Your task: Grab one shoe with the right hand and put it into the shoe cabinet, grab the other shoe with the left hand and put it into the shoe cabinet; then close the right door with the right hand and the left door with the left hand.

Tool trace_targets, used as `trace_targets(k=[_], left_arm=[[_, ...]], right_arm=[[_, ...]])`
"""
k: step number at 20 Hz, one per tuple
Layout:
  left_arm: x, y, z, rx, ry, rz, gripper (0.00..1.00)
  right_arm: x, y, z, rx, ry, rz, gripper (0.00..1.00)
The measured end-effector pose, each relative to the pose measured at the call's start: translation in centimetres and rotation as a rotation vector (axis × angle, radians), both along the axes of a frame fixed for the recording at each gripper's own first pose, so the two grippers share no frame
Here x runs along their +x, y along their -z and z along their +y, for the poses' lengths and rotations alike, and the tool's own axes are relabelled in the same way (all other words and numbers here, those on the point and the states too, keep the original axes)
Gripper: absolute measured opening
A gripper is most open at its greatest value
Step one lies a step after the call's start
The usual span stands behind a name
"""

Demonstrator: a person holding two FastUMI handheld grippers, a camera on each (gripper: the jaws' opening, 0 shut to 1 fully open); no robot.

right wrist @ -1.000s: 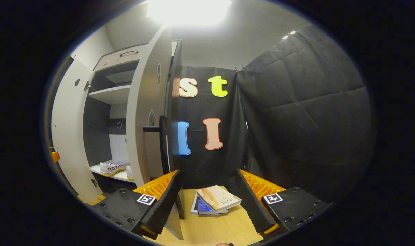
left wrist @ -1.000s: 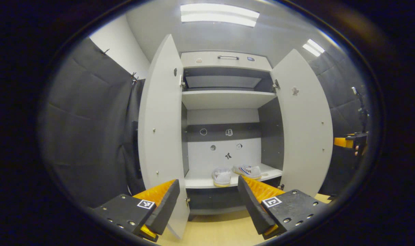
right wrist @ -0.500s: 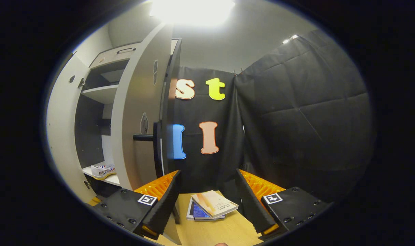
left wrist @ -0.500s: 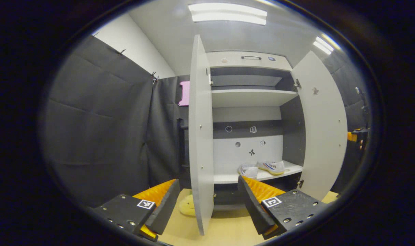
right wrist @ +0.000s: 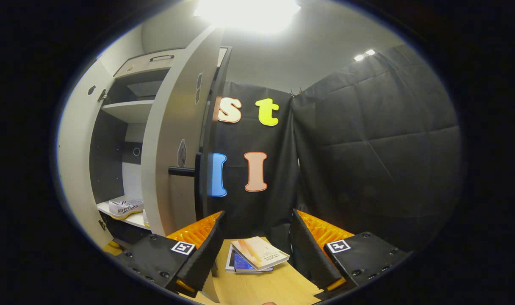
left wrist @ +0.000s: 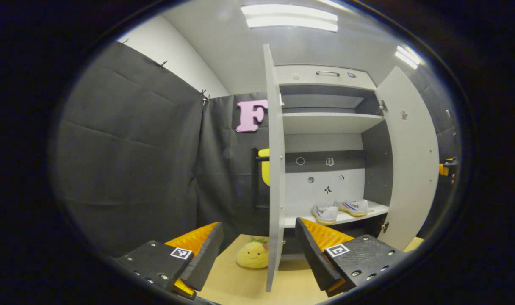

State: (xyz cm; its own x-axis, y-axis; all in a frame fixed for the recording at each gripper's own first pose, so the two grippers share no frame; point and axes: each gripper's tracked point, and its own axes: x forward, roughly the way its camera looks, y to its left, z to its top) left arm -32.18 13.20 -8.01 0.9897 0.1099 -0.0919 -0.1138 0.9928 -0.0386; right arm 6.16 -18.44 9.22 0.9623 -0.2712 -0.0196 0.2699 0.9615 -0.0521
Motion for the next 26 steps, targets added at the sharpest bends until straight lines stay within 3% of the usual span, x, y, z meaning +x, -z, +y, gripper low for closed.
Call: trace_targets(k=[5,16,26], left_arm=[[0.0,0.4,1.7,-0.039,-0.013,0.001,1.0],[1.2,1.7,6.8,-0.043,-0.029,0.018,0.98],[0.4,2.2,11.5,-0.042,-0.063,0.023,1.0]], right_arm=[[-0.2,0.0,2.0,0.016,-0.032,0.002,0.97],[1.0,0.6,11.3,0.079,-0.196,-0.001,0.97],[2.9,1.5,17.1,0.068,-0.249,0.015,0.97]])
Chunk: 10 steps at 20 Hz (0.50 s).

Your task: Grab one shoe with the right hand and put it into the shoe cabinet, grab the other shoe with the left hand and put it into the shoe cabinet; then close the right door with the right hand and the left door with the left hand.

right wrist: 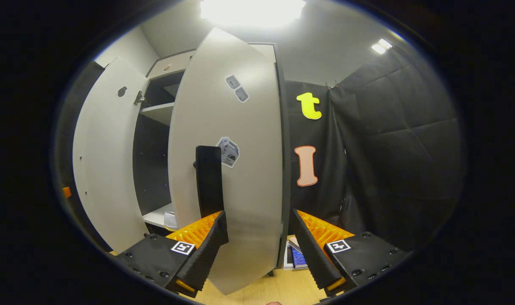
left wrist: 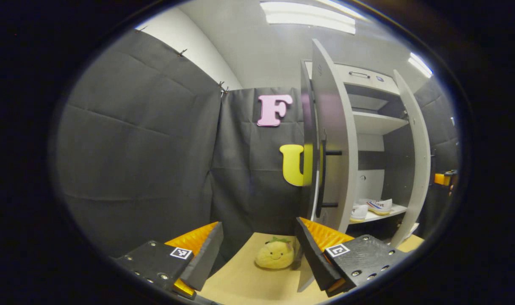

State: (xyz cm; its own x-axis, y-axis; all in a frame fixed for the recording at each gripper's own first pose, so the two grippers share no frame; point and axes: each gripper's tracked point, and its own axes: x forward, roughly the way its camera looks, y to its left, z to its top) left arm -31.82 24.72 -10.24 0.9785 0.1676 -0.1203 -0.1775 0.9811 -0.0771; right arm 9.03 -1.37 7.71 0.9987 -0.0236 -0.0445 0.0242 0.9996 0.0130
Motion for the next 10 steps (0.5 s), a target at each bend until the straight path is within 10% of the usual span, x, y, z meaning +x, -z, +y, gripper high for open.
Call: trace_targets(k=[10], left_arm=[[0.9,-0.4,0.6,-0.002,0.017,-0.012,1.0]], right_arm=[[0.4,1.4,2.4,0.0,-0.048,0.032,0.98]])
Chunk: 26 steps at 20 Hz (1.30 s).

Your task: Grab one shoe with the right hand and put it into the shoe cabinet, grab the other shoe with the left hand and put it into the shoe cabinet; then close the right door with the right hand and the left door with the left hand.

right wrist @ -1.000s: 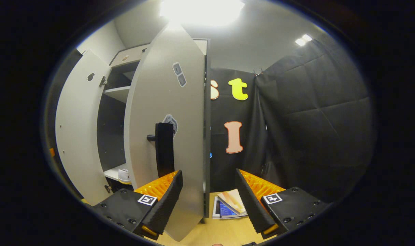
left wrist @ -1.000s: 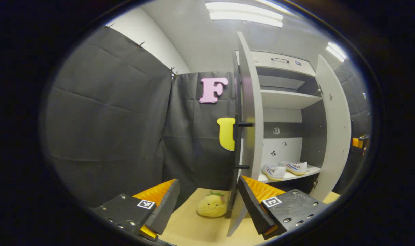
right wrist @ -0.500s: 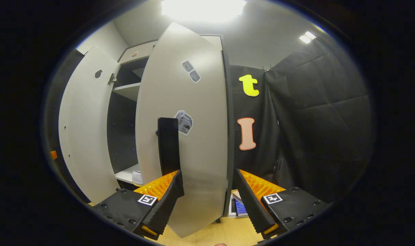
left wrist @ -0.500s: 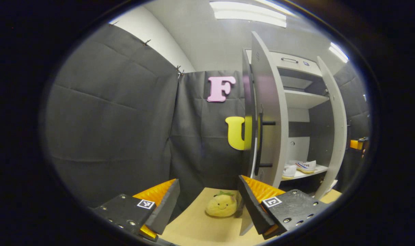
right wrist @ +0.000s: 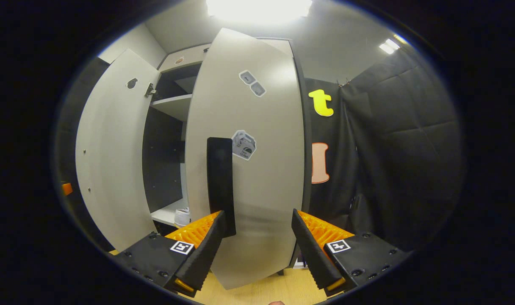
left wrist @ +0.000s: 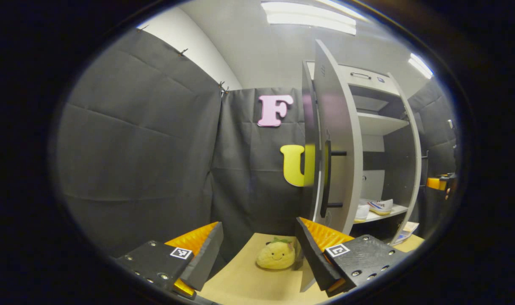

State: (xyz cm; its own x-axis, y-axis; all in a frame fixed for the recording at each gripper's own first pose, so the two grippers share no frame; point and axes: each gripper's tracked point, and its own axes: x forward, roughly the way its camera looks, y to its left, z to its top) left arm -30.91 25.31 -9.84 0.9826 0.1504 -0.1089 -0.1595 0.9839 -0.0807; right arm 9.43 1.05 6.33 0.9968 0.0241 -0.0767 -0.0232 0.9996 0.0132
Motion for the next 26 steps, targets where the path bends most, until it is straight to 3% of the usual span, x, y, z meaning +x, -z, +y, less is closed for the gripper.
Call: trace_targets(k=[6,15,26], left_arm=[[4.5,-0.5,-2.1,0.005,0.024,-0.012,1.0],[7.3,-0.8,-4.7,0.036,0.042,-0.016,0.96],[7.1,-1.1,-5.2,0.057,-0.012,0.001,0.95]], right_arm=[[-2.6,0.5,-3.3,-0.029,0.045,0.004,0.98],[-4.8,0.5,-9.8,-0.007,0.158,0.005,0.98],[-3.7,1.5,-11.2,-0.025,0.121,0.022,0.98]])
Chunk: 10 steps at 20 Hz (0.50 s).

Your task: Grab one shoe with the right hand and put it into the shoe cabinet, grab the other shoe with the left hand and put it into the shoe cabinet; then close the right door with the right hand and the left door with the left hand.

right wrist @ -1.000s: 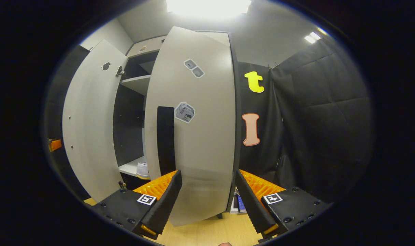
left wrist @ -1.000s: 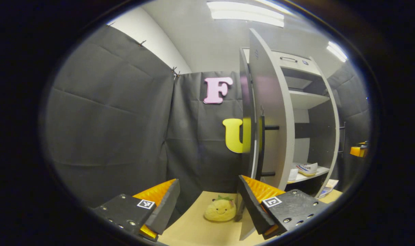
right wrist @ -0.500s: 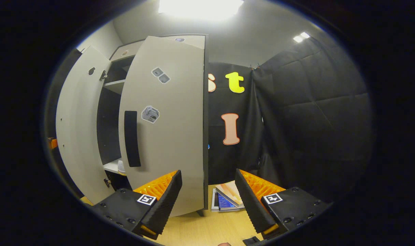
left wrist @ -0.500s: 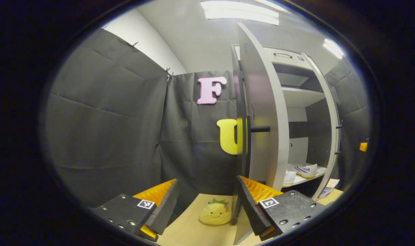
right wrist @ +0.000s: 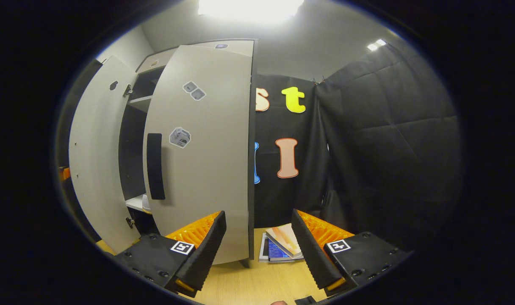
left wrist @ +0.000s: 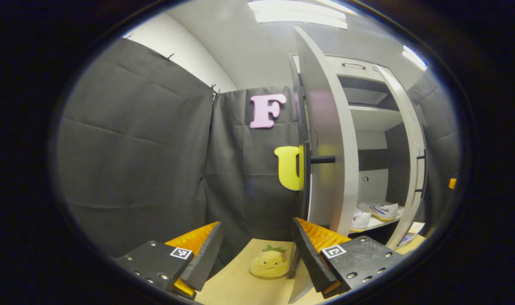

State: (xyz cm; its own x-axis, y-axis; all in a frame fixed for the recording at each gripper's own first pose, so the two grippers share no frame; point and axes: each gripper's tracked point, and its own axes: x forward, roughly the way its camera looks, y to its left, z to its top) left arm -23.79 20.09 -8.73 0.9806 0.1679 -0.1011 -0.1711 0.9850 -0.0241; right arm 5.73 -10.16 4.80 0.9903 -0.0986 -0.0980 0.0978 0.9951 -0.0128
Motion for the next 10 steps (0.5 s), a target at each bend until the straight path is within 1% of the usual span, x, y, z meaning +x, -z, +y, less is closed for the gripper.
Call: trace_targets(k=[5,6,7,10], left_arm=[[-0.4,-0.1,-0.6,-0.01,-0.007,0.002,0.94],[-0.6,0.0,-0.9,-0.015,0.001,0.003,0.95],[-0.4,-0.1,-1.1,-0.011,-0.005,0.001,0.89],[-0.5,-0.3,-1.6,-0.001,-0.01,-0.001,0.89]], right_arm=[[0.6,0.1,-0.7,0.011,-0.006,-0.001,0.98],[0.8,0.1,-0.7,0.016,-0.011,-0.003,0.97],[0.9,0.0,-0.6,0.016,-0.015,-0.006,0.97],[1.1,0.1,-0.7,0.002,-0.023,-0.008,0.97]])
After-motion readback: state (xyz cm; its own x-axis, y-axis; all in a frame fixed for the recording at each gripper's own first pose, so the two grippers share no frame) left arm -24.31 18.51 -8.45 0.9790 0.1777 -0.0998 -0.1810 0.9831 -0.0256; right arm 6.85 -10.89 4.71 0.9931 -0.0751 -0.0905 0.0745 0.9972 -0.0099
